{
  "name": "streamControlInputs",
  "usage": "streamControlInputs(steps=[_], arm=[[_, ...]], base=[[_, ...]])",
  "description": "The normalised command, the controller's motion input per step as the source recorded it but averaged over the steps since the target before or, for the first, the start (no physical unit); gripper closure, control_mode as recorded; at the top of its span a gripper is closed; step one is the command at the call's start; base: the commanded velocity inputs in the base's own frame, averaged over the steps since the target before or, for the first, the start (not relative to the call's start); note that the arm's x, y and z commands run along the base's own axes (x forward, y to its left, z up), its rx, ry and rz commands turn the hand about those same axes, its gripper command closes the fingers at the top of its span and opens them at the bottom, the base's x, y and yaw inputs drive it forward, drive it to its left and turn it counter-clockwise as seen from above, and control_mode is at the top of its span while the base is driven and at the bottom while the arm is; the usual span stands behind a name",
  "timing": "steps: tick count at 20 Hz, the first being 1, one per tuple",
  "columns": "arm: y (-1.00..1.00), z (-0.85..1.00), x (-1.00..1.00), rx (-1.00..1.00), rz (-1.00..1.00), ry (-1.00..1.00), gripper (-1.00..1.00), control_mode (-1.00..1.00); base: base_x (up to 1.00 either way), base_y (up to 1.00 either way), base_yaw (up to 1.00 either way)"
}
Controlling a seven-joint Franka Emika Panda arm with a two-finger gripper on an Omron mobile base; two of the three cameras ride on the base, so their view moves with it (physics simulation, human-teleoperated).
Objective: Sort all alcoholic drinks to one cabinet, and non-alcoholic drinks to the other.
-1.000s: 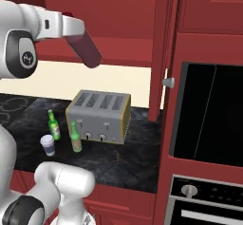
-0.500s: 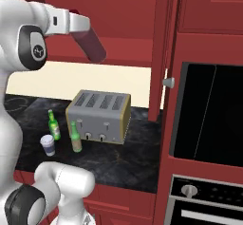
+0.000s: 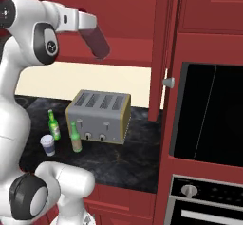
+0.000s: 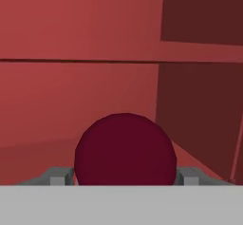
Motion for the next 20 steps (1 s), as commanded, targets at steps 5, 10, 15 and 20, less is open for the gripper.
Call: streamControlInputs(steps=[5, 10, 15, 20], arm=[[-0.02, 0.00, 0.34, 0.01, 0.00, -0.01, 1.00, -1.00], [-0.01, 0.00, 0.35, 0.01, 0.00, 0.00, 1.00, -1.00], [0.00, 0.00, 0.29, 0.01, 0.00, 0.00, 1.00, -1.00], [0.00, -0.05, 0.15, 0.00, 0.00, 0.00, 1.00, -1.00]], base=[[0.00, 0.00, 0.00], [0.00, 0.00, 0.00], [0.00, 0.00, 0.00], [0.00, 0.00, 0.00]])
